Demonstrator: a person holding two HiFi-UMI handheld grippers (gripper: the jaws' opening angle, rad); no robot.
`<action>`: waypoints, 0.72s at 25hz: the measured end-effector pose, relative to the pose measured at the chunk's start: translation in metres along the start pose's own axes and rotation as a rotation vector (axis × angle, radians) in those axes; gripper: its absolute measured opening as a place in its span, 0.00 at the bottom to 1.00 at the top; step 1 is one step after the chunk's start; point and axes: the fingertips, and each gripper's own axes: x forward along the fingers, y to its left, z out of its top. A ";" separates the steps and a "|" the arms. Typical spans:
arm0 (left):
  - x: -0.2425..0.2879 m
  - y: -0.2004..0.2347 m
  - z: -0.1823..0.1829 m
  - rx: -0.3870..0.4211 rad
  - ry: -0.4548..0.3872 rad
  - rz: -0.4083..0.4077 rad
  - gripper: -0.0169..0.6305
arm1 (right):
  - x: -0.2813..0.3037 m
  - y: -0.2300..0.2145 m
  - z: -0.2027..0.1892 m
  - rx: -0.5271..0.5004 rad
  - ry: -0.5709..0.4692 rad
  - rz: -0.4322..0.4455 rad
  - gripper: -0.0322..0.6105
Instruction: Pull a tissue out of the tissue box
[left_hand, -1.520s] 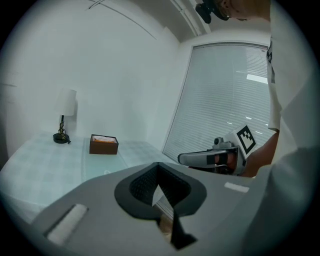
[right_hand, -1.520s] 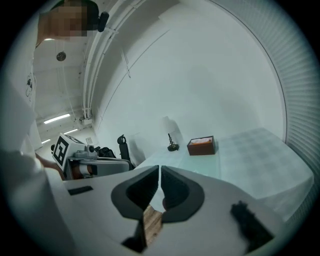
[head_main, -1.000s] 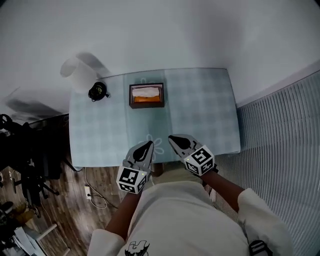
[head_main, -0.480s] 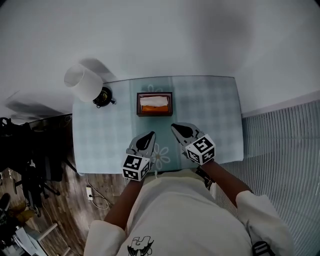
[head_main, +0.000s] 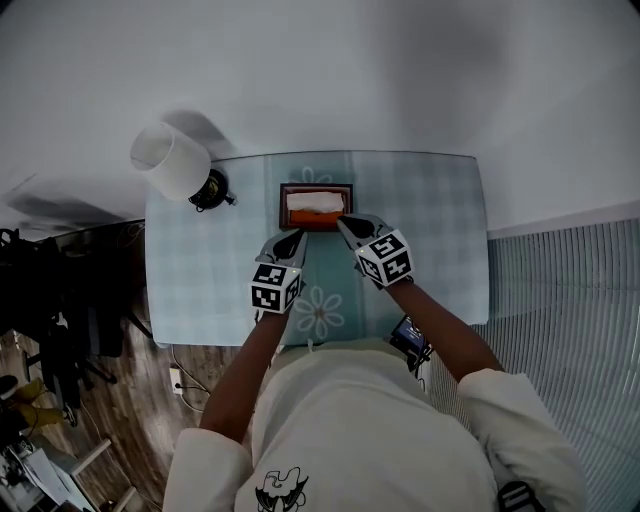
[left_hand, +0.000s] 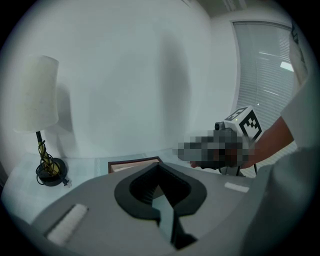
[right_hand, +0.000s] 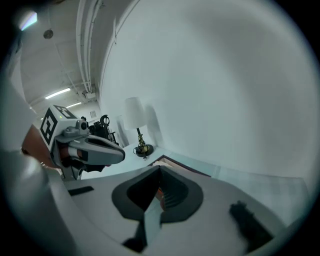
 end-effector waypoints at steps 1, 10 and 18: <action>0.007 0.004 -0.001 0.002 0.011 0.004 0.04 | 0.007 -0.004 -0.003 -0.009 0.018 0.000 0.07; 0.063 0.044 -0.027 -0.069 0.125 0.063 0.04 | 0.056 -0.035 -0.028 -0.035 0.169 -0.032 0.07; 0.066 0.042 -0.018 -0.036 0.124 0.077 0.04 | 0.068 -0.034 -0.039 -0.127 0.264 0.008 0.31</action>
